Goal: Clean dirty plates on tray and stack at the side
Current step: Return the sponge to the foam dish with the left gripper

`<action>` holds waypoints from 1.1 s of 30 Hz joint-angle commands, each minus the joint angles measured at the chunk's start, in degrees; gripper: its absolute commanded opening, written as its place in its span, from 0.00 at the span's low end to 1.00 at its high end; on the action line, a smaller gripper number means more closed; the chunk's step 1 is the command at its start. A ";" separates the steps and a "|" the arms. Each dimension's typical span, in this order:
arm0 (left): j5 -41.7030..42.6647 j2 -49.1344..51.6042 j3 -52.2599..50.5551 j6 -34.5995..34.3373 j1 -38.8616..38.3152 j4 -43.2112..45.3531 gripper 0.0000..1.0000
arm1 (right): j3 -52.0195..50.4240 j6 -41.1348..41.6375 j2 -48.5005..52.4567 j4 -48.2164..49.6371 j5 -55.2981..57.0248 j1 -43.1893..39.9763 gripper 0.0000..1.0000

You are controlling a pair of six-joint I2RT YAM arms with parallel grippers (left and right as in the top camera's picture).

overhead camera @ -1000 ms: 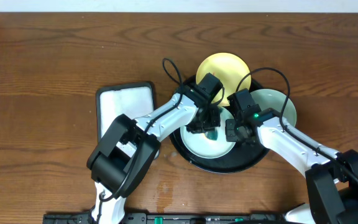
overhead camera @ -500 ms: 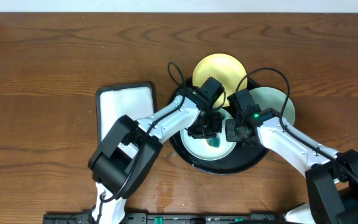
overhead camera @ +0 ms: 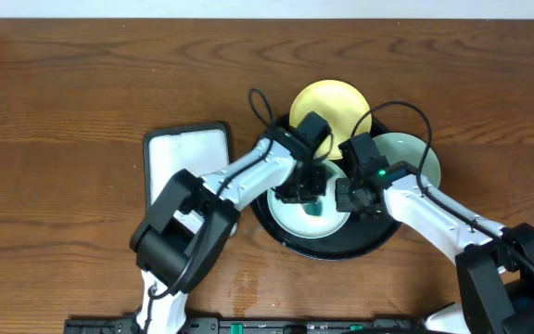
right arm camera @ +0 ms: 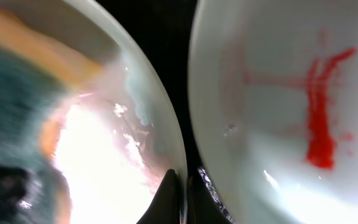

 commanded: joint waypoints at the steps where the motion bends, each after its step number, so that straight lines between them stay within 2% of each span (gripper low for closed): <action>1: -12.74 3.02 -1.55 -0.31 5.66 -4.63 0.08 | -0.17 -1.29 0.09 -0.44 0.76 -0.35 0.01; 9: -10.23 0.61 0.59 1.46 6.97 -11.91 0.08 | -0.17 -1.29 0.09 -0.35 0.96 -0.35 0.01; 12: -6.19 -3.28 0.63 3.32 6.34 -12.35 0.07 | -0.17 -1.33 0.09 -0.37 0.96 -0.37 0.01; 17: -5.95 -14.53 0.61 3.93 6.54 -14.80 0.07 | -0.15 -1.73 0.07 -0.35 0.94 -0.37 0.01; 20: -9.68 -21.70 0.61 3.85 8.20 -17.22 0.08 | -0.07 -2.84 0.07 -0.26 0.94 -0.42 0.01; 22: -16.48 -27.54 0.55 3.85 11.28 -21.81 0.08 | 0.33 -4.20 0.07 -0.39 0.92 -0.42 0.01; 27: -26.10 -32.06 -2.58 3.87 18.75 -27.34 0.07 | 1.57 -4.76 -0.33 -1.27 0.90 -0.42 0.01; 29: -26.38 -32.26 -5.88 3.82 22.27 -26.32 0.08 | 1.62 -4.76 -0.79 -1.22 0.90 -0.42 0.01; 33: -24.81 -32.02 -15.47 3.87 27.87 -17.99 0.08 | 1.64 -4.70 -1.03 -1.05 0.90 -0.42 0.01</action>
